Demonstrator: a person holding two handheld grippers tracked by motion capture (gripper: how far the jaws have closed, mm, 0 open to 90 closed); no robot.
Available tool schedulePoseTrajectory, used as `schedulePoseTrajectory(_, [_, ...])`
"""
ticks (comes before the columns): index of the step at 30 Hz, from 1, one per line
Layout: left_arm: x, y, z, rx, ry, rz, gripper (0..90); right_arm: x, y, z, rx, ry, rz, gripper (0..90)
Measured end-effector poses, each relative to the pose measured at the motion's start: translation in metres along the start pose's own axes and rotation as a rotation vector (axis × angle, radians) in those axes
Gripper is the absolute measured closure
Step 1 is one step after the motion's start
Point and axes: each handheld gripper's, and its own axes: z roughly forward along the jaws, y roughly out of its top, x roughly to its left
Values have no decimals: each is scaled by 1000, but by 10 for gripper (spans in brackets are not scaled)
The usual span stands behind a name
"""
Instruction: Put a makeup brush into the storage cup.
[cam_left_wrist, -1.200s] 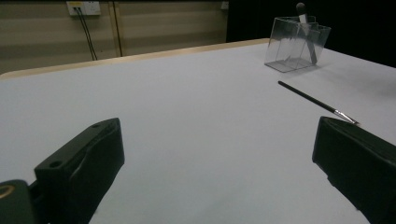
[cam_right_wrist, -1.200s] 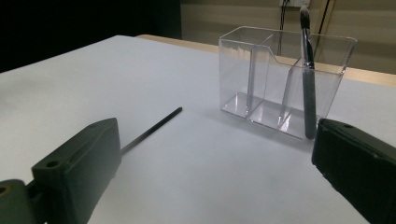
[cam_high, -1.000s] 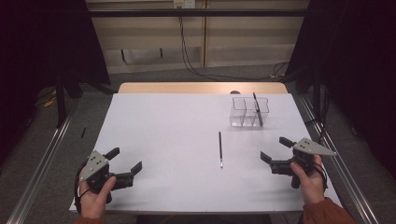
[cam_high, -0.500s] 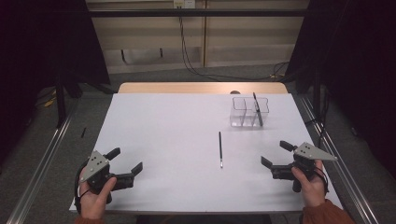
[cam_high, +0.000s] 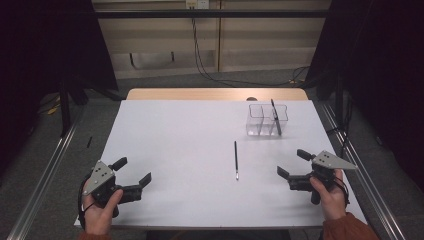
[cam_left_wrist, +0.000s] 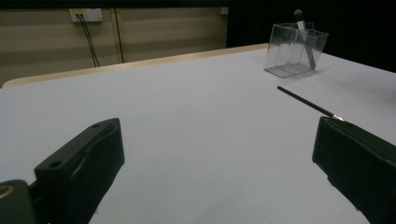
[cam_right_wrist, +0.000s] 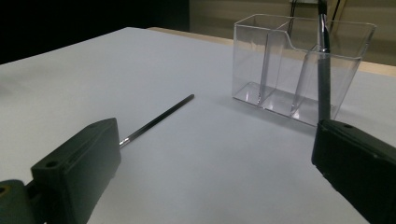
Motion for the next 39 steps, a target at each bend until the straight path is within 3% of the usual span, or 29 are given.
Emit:
schedulePoseTrajectory(9, [-1, 0, 4, 19, -5, 12, 22, 2, 7, 17, 18, 23, -9, 9])
schedulePoseTrajectory(18, [-2, 0, 4, 18, -8, 15, 22, 14, 15, 41, 43, 49, -45, 9])
schedulePoseTrajectory(22, [-2, 0, 4, 18, -8, 15, 22, 16, 18, 54, 48, 67, -32, 11])
schedulePoseTrajectory(27, [-1, 0, 5, 18, -15, 13, 22, 17, 22, 62, 34, 69, -22, 19])
schedulePoseTrajectory(31, [-1, 0, 4, 16, -10, 18, 22, 22, 29, 68, 14, 88, -48, 12])
schedulePoseTrajectory(39, [-1, 0, 4, 17, -11, 22, 22, 32, 37, 87, 18, 119, -54, 10])
